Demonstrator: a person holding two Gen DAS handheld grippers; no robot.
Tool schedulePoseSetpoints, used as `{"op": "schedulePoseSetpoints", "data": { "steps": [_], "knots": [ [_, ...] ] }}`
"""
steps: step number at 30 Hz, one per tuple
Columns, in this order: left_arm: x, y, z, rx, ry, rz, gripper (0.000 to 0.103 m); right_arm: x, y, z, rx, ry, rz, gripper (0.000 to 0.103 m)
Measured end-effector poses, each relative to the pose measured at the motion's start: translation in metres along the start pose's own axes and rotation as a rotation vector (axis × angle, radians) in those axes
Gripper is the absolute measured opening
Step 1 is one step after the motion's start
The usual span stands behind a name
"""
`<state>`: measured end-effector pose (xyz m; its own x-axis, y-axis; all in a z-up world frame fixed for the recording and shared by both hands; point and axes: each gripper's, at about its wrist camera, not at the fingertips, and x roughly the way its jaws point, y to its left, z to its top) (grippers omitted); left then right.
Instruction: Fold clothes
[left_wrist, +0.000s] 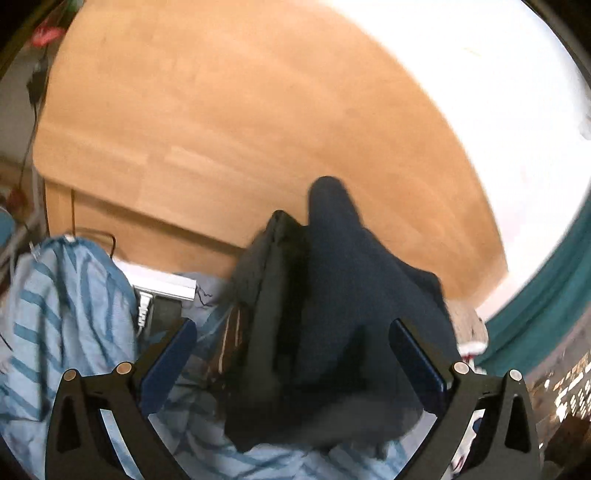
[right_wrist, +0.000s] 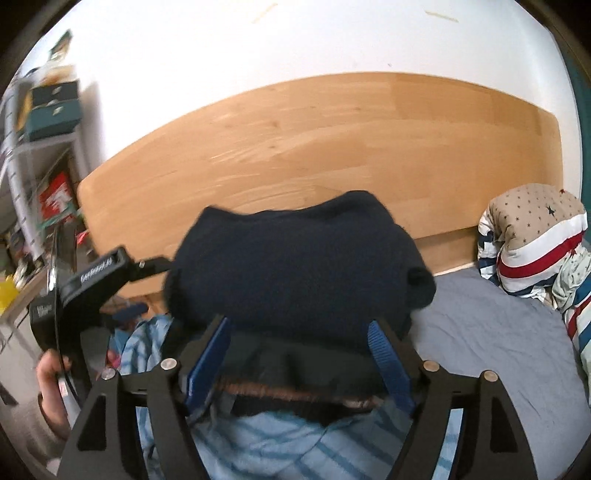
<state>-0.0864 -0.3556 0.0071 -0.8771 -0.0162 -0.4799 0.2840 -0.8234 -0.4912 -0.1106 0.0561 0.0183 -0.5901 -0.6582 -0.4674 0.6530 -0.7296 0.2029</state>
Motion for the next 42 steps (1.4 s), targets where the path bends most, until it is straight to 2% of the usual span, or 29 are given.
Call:
{"op": "schedulePoseSetpoints", "data": {
  "steps": [5, 11, 14, 18, 24, 27, 28, 29, 34, 37, 40, 42],
  "knots": [
    [-0.072, -0.024, -0.036, 0.126, -0.064, -0.006, 0.103, -0.024, 0.030, -0.038, -0.019, 0.000, 0.030, 0.086],
    [-0.156, -0.065, -0.088, 0.249, -0.156, 0.113, 0.103, -0.085, 0.047, -0.083, -0.054, 0.005, 0.014, 0.087],
    [-0.185, -0.082, -0.105, 0.294, -0.181, 0.130, 0.103, -0.114, 0.052, -0.098, -0.047, -0.017, 0.006, 0.088],
    [-0.215, -0.105, -0.109, 0.361, -0.181, 0.141, 0.103, -0.140, 0.061, -0.107, -0.053, -0.040, 0.010, 0.088],
    [-0.262, -0.138, -0.110, 0.459, -0.307, 0.093, 0.103, -0.170, 0.063, -0.102, -0.042, -0.056, 0.007, 0.089],
    [-0.272, -0.144, -0.110, 0.460, -0.312, 0.088, 0.103, -0.183, 0.061, -0.098, -0.032, -0.081, -0.017, 0.095],
    [-0.275, -0.146, -0.110, 0.456, -0.312, 0.087, 0.103, -0.188, 0.062, -0.097, -0.028, -0.092, -0.030, 0.102],
    [-0.276, -0.146, -0.110, 0.448, -0.313, 0.090, 0.103, -0.191, 0.062, -0.097, -0.026, -0.103, -0.044, 0.103],
    [-0.273, -0.136, -0.106, 0.374, -0.285, 0.118, 0.103, -0.194, 0.064, -0.099, -0.002, -0.121, -0.093, 0.103],
    [-0.264, -0.132, -0.104, 0.383, -0.239, 0.132, 0.103, -0.187, 0.059, -0.100, 0.042, -0.090, -0.084, 0.103],
    [-0.256, -0.129, -0.105, 0.394, -0.224, 0.136, 0.103, -0.176, 0.055, -0.101, 0.077, -0.051, -0.078, 0.103],
    [-0.253, -0.128, -0.107, 0.394, -0.210, 0.090, 0.098, -0.173, 0.055, -0.102, 0.078, -0.055, -0.101, 0.103]
  ]
}}
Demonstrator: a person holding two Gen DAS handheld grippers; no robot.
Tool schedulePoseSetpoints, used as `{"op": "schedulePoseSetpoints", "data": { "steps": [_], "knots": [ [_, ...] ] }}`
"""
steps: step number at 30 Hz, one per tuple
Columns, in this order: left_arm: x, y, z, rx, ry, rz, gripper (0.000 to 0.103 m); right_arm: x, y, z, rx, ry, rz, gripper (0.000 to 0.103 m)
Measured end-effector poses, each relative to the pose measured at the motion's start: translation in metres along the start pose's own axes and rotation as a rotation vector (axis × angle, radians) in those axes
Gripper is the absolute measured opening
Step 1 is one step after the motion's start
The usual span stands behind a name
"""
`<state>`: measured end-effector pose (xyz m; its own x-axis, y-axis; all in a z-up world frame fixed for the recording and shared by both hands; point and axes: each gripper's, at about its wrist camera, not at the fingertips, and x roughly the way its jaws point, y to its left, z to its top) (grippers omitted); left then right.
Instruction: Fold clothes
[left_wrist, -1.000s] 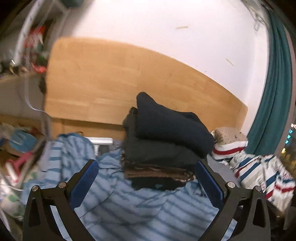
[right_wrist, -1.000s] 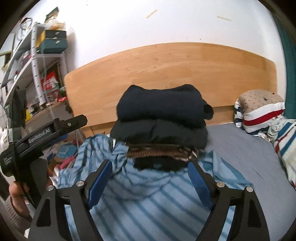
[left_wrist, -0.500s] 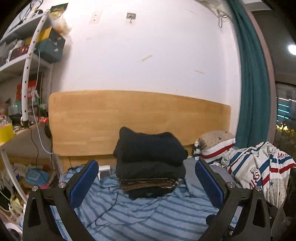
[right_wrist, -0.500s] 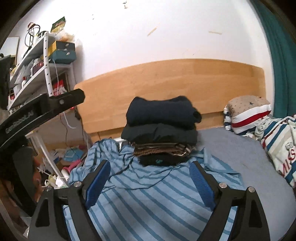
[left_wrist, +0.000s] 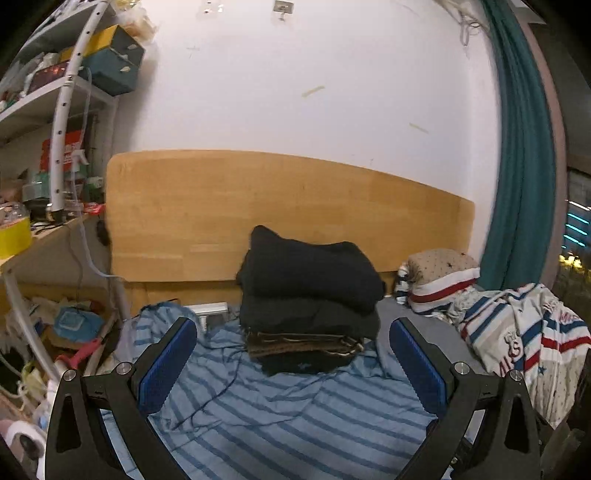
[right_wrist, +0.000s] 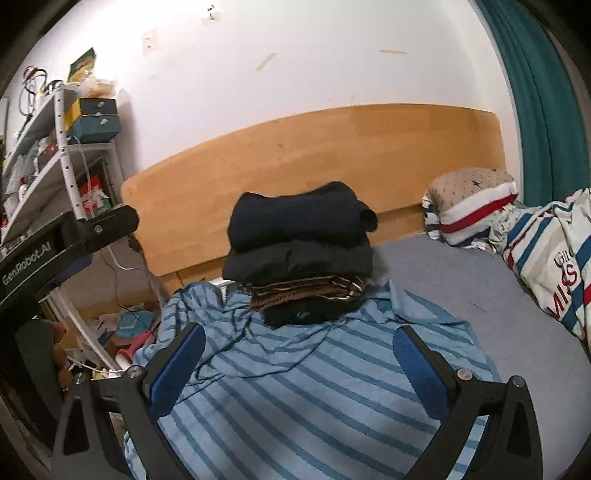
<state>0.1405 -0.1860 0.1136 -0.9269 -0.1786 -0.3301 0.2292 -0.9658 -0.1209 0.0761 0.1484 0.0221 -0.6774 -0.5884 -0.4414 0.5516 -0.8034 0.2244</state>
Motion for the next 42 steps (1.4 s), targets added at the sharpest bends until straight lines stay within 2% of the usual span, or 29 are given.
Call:
{"op": "schedulePoseSetpoints", "data": {
  "steps": [1, 2, 3, 5, 9, 14, 20, 22, 24, 25, 26, 27, 30, 34, 37, 42],
  "knots": [
    [0.003, 0.001, -0.002, -0.007, 0.013, -0.031, 0.073, 0.001, 0.000, -0.001, -0.003, -0.008, -0.011, 0.103],
    [0.010, 0.001, -0.003, -0.008, 0.043, -0.036, 0.026, 0.001, 0.000, -0.002, -0.006, -0.017, -0.014, 0.103],
    [0.018, 0.001, -0.005, -0.008, 0.076, -0.034, 0.004, 0.001, 0.000, -0.002, -0.008, -0.027, -0.016, 0.103],
    [0.032, 0.003, -0.010, -0.022, 0.138, -0.041, 0.000, 0.001, 0.000, -0.002, -0.006, -0.040, -0.031, 0.103],
    [0.040, 0.006, -0.011, -0.037, 0.136, -0.057, 0.000, 0.004, 0.005, 0.004, -0.050, -0.074, -0.041, 0.103],
    [0.050, 0.009, 0.001, -0.033, 0.158, -0.017, 0.000, 0.021, 0.016, 0.020, -0.132, -0.077, -0.054, 0.103],
    [0.083, 0.018, 0.015, -0.037, 0.319, 0.023, 0.000, 0.043, 0.012, 0.041, -0.095, -0.022, 0.008, 0.103],
    [0.088, 0.021, 0.017, -0.049, 0.321, 0.034, 0.001, 0.046, 0.012, 0.047, -0.090, -0.022, 0.010, 0.103],
    [0.092, 0.022, 0.020, -0.062, 0.319, 0.029, 0.016, 0.050, 0.014, 0.053, -0.104, -0.017, -0.002, 0.103],
    [0.094, 0.022, 0.021, -0.067, 0.319, 0.025, 0.052, 0.051, 0.015, 0.055, -0.112, -0.015, -0.006, 0.103],
    [0.096, 0.022, 0.023, -0.072, 0.320, 0.022, 0.093, 0.052, 0.016, 0.057, -0.121, -0.014, -0.009, 0.103],
    [0.094, 0.022, 0.024, -0.076, 0.299, 0.017, 0.099, 0.052, 0.017, 0.058, -0.131, -0.016, -0.011, 0.103],
    [0.090, 0.018, 0.027, -0.061, 0.247, 0.016, 0.100, 0.052, 0.019, 0.060, -0.149, -0.023, -0.015, 0.103],
    [0.096, 0.014, 0.031, -0.019, 0.262, 0.053, 0.103, 0.053, 0.018, 0.063, -0.139, -0.026, -0.013, 0.103],
    [0.100, 0.018, 0.032, -0.027, 0.277, 0.072, 0.103, 0.053, 0.018, 0.066, -0.135, -0.029, -0.011, 0.103],
    [0.102, 0.017, 0.034, -0.012, 0.290, 0.076, 0.103, 0.053, 0.022, 0.070, -0.149, -0.030, -0.020, 0.103]
  ]
}}
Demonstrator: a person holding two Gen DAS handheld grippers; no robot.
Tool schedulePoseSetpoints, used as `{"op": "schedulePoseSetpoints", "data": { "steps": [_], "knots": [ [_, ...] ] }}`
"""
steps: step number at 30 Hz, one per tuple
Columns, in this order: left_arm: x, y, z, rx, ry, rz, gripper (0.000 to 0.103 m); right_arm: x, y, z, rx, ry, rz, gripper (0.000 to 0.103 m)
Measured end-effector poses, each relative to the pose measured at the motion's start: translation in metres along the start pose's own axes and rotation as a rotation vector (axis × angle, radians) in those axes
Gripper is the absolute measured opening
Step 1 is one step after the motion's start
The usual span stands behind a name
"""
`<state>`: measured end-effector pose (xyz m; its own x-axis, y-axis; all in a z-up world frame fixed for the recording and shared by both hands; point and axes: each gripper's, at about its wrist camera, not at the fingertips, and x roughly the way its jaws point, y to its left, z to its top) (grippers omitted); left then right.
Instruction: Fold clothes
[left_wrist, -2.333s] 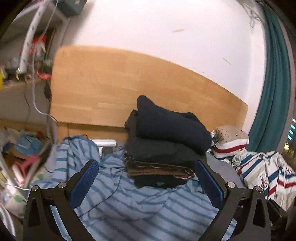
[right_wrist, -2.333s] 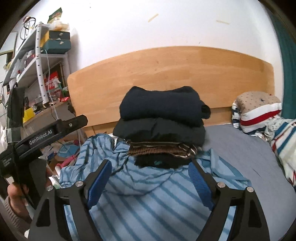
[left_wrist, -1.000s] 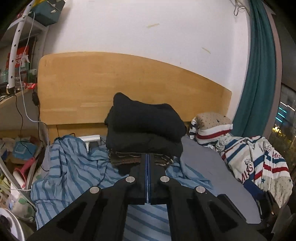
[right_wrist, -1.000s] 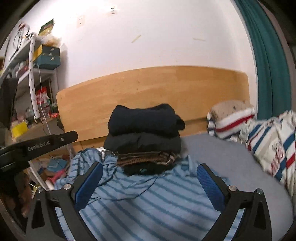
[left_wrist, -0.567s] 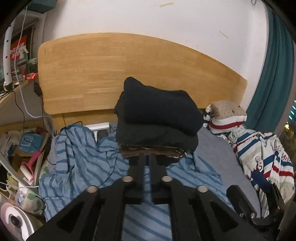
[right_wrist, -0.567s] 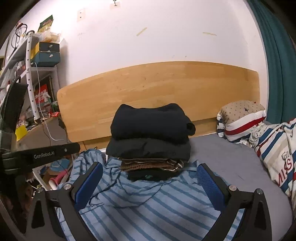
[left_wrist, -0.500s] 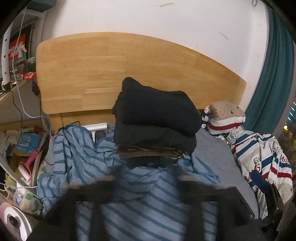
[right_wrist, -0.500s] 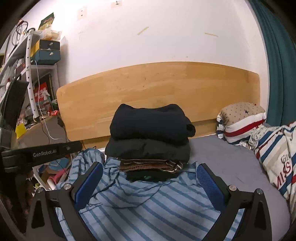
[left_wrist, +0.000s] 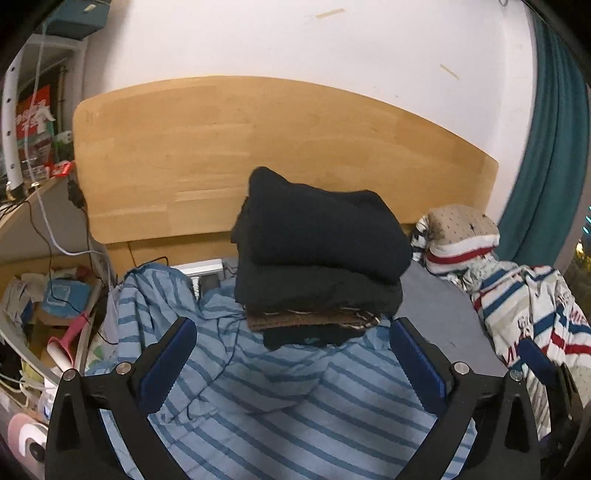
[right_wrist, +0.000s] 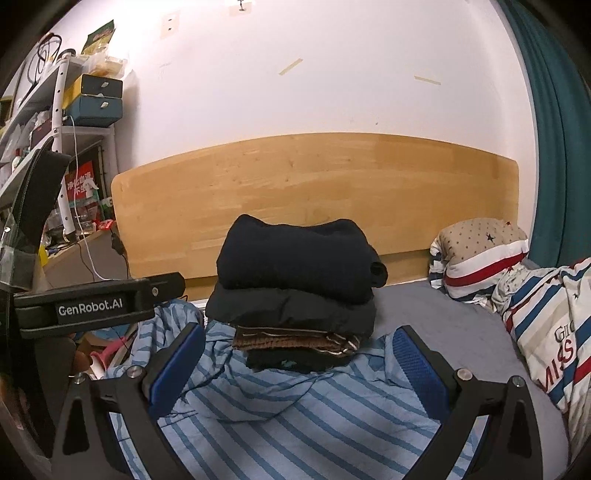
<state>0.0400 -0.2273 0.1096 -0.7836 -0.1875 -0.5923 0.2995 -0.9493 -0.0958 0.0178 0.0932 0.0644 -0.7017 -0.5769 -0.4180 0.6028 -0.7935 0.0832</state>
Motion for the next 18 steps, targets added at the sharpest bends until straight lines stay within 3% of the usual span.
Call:
{"op": "schedulePoseSetpoints", "data": {
  "steps": [18],
  "knots": [
    [-0.007, -0.009, 0.004, 0.042, -0.006, 0.008, 0.103, -0.002, 0.008, 0.001, -0.009, 0.010, 0.010, 0.103]
  ]
}}
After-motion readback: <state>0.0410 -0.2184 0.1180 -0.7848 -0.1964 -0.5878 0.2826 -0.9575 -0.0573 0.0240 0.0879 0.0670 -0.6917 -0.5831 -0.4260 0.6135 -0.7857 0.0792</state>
